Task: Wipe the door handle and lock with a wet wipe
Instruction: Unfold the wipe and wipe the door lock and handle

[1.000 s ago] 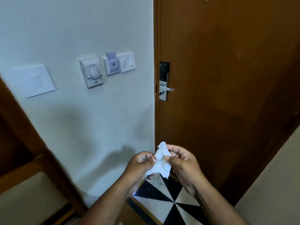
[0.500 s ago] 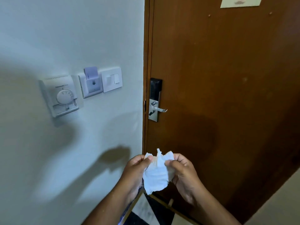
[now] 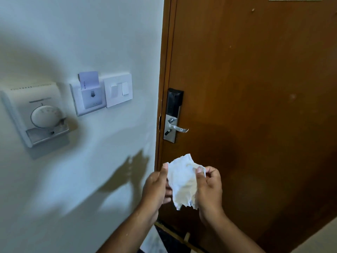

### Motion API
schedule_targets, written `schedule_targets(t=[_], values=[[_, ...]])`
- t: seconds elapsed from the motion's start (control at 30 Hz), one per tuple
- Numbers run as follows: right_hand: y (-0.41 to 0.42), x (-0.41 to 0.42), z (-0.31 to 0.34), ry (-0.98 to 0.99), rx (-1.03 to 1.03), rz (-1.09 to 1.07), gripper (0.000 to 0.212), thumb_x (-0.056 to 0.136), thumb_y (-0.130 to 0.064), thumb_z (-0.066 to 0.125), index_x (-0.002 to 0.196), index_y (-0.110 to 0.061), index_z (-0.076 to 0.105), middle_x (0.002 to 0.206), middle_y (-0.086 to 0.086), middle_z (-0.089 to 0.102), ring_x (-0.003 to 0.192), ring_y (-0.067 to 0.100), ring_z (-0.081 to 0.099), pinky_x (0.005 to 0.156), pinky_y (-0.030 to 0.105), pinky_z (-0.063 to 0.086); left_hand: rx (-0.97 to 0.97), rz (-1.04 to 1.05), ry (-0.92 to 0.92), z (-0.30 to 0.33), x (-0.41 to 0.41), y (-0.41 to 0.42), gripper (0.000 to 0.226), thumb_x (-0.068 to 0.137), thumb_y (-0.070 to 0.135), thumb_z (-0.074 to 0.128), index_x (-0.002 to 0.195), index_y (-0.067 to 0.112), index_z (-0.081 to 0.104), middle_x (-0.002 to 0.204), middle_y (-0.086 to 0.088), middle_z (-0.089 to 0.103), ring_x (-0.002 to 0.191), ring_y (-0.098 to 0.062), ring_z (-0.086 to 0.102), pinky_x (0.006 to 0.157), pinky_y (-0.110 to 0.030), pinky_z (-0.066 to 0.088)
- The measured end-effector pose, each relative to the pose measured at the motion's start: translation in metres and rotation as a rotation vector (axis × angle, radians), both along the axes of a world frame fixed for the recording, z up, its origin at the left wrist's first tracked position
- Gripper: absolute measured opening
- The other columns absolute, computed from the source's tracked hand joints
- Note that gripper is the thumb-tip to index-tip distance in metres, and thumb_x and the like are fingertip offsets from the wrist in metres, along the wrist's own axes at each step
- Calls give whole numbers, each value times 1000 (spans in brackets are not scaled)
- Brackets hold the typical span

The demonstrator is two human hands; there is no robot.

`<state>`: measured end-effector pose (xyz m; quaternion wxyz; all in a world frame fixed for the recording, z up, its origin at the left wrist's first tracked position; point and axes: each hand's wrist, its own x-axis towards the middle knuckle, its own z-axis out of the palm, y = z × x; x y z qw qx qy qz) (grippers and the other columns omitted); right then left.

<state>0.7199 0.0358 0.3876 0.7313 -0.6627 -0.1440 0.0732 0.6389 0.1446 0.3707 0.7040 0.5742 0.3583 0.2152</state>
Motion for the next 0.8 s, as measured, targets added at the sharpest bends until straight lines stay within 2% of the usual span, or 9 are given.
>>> schedule_targets(t=[0.07,0.1,0.2,0.27,0.33,0.5,0.53,0.6,0.8], values=[[10,11,-1,0,16,-3,8,98,-20,52,90,-21,55,88,4,66,76,15,66,62,37,55,-48,-87,60,-8,11,-1,35,93,58,53,100,26,63,99,-3,73,92,-20,70,79,-39,58],[16,16,-2,9,26,4,10,98,-19,51,90,-21,57,90,6,68,80,20,67,66,39,56,-85,-80,54,-10,17,0,28,96,50,55,102,24,63,105,-6,72,96,-23,69,82,-40,56],[33,40,-8,33,52,70,12,98,-19,50,94,-17,61,90,9,71,82,27,69,70,43,56,-212,22,-70,-3,42,13,17,104,30,46,105,20,59,102,-9,75,89,-27,75,71,-42,61],[44,58,-13,32,38,113,13,97,-20,53,93,-16,64,90,9,72,83,29,70,70,43,56,-121,140,-75,2,64,31,19,105,31,44,99,20,59,101,-9,74,91,-29,74,80,-49,62],[55,76,-14,10,44,150,8,94,-20,59,91,-17,66,90,9,73,84,31,69,70,43,55,23,254,-54,10,83,50,20,103,31,47,92,18,58,98,-10,70,92,-29,69,87,-47,57],[82,124,-7,-103,60,331,8,85,-21,71,88,-28,71,81,2,76,71,16,71,57,30,56,414,176,51,26,133,94,20,99,28,55,81,19,57,78,-6,68,71,-21,64,62,-31,50],[88,137,-6,-113,66,308,3,85,-27,71,86,-29,72,80,1,76,71,14,71,58,30,56,464,179,66,27,146,104,23,99,29,55,78,20,56,74,-4,66,68,-20,63,59,-29,48],[101,162,-8,-96,71,203,11,88,-31,65,82,-28,73,78,-2,77,72,15,72,58,34,56,523,198,92,28,165,120,25,98,31,55,75,22,55,71,-2,65,66,-18,62,57,-28,46],[147,206,-14,-10,17,-27,25,92,-33,59,72,-22,67,66,-3,73,61,10,68,48,25,50,647,220,120,33,215,165,18,97,28,58,80,29,55,78,9,66,72,-8,63,58,-21,46]])
